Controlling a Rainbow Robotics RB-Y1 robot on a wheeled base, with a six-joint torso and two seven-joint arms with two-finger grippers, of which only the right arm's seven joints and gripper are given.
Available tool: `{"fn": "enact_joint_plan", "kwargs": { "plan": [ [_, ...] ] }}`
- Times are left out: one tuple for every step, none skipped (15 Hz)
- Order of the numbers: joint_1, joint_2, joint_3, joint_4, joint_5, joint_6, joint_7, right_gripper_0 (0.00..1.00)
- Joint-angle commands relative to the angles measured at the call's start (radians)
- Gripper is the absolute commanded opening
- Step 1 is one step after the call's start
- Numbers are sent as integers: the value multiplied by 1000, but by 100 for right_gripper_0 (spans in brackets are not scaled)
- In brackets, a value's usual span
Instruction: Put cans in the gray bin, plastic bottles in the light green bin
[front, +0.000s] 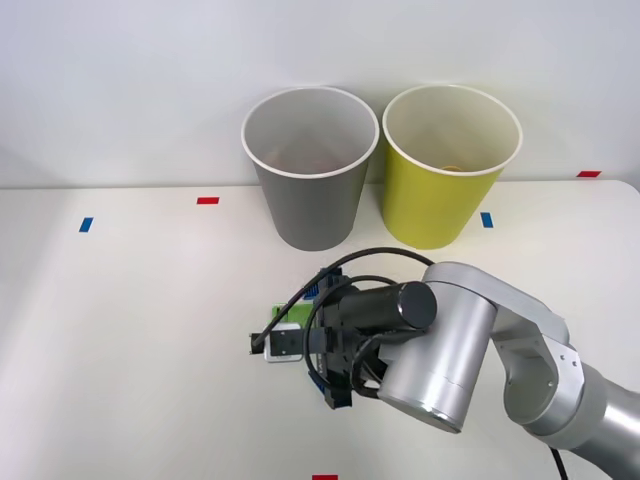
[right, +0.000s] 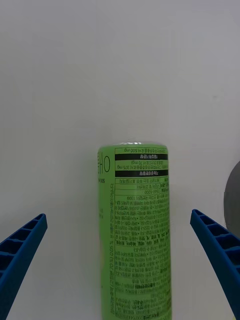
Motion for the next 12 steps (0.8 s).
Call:
{"fn": "enact_joint_plan", "kwargs": {
  "plan": [
    [-20,38,1,55,3,-1,4,100],
    [-26,54,1,86,5,-3,9,100],
    [-31,67,1,109,8,-6,13,100],
    [-38,77,1,127,12,-10,18,100],
    [-44,84,1,149,12,-20,22,100],
    [-51,95,1,181,11,-38,32,100],
    [-55,107,1,210,11,-50,41,100],
    [-61,121,1,242,15,-63,47,100],
    [-64,130,1,262,20,-72,52,100],
    [-67,140,1,274,31,-73,58,100],
    [-71,150,1,290,35,-73,64,100],
    [-75,158,1,308,43,-73,70,100]
  ]
}}
